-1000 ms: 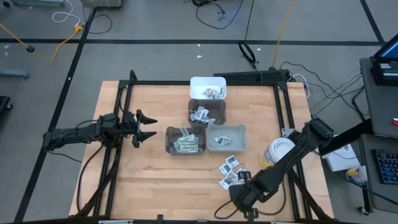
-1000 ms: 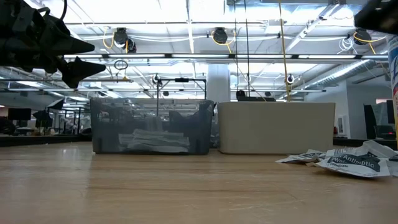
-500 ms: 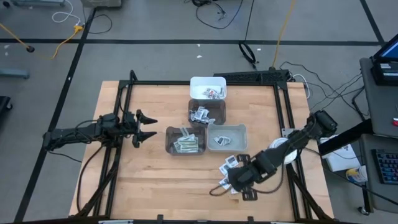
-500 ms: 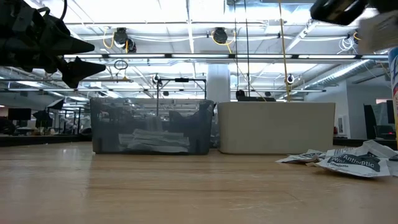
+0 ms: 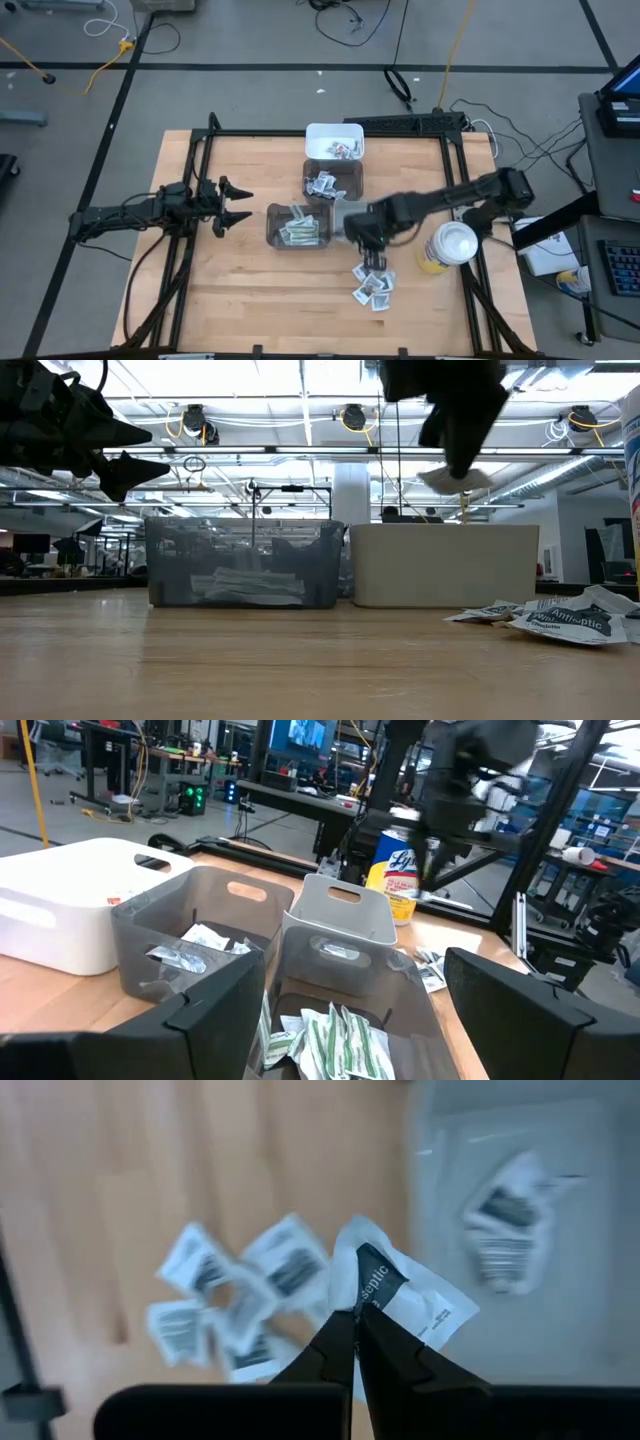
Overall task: Pick & Place First Aid Supplies
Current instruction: Put the white towelette pack into the gray bin
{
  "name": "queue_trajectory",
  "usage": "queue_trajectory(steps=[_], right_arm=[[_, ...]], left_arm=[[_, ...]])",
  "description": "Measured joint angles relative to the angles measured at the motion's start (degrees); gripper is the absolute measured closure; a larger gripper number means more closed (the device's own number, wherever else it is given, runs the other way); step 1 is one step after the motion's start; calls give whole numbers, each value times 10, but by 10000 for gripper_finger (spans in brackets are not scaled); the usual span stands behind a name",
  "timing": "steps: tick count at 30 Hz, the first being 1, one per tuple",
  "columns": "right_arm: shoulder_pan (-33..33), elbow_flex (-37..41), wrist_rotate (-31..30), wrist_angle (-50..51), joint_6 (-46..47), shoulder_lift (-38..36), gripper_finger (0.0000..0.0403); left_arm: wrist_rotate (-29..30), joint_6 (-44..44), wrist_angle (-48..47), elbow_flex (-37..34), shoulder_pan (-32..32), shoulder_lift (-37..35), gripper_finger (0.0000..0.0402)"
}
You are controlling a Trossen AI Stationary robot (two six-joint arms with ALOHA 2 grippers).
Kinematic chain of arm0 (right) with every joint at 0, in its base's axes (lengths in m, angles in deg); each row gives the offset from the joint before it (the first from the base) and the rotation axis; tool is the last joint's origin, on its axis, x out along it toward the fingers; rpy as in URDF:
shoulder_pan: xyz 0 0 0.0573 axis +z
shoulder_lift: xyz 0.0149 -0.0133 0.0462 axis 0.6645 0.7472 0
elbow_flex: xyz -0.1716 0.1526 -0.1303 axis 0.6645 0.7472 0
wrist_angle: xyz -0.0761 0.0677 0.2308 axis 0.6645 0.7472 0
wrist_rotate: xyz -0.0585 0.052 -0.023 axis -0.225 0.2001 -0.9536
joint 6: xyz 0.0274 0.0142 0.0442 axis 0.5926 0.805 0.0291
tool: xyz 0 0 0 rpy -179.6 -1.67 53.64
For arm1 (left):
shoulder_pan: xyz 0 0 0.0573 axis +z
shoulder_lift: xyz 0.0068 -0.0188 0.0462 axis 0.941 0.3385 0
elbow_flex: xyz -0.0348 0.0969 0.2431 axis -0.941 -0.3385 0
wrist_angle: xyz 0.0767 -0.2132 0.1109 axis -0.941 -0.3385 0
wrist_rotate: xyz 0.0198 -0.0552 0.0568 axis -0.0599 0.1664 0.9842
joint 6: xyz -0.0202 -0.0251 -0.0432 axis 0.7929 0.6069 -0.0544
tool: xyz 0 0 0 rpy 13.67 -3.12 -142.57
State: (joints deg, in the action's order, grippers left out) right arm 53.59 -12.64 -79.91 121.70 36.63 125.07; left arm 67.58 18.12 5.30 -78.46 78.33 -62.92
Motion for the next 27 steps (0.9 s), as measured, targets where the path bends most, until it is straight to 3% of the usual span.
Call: queue_trajectory(steps=[12, 27], right_arm=[[-157, 0, -2, 11, -70, 0, 403], [-147, 34, -17, -81, -72, 96, 403]], left_arm=[[0, 0, 0, 0, 0, 0, 91], [0, 0, 0, 0, 0, 0, 91]])
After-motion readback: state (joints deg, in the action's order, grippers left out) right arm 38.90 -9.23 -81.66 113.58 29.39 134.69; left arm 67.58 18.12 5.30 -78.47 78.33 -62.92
